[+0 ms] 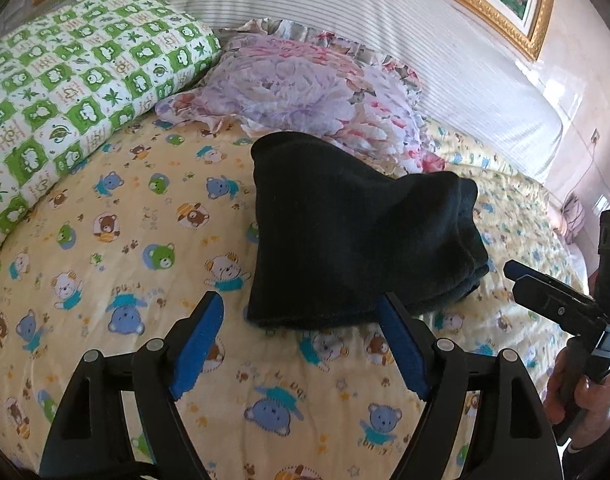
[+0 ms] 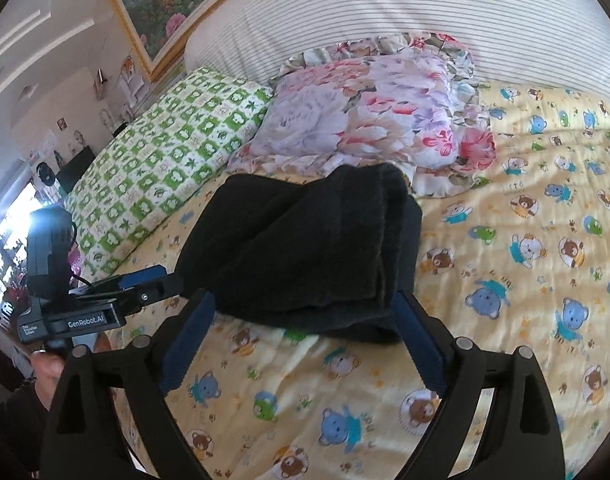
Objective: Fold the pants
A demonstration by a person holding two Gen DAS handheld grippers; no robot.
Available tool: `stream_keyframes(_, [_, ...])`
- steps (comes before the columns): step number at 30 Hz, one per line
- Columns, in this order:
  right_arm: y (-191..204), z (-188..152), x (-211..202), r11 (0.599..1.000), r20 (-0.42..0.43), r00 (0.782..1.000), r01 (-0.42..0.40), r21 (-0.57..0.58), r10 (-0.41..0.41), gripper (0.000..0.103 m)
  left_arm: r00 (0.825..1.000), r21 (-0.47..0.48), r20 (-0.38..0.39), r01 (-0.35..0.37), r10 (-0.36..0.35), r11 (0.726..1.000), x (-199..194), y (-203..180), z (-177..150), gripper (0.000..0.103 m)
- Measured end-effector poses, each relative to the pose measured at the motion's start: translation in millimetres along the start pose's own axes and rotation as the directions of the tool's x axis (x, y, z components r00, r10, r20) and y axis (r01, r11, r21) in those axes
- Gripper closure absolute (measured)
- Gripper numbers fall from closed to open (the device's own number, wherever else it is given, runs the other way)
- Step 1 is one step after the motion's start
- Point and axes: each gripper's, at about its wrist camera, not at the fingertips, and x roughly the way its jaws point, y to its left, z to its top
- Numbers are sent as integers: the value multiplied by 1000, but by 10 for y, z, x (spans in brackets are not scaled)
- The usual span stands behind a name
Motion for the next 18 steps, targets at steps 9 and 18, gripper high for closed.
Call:
stream_keyframes(9, [196, -155, 2, 996, -23, 999, 31, -81, -33, 10, 997, 50, 11, -78, 78, 996, -142, -78, -139, 22])
stream_keyframes(18, [363, -259, 7, 983, -36, 997, 61, -172, -68, 10, 989, 96, 41, -148, 144, 984, -269, -141, -245, 21])
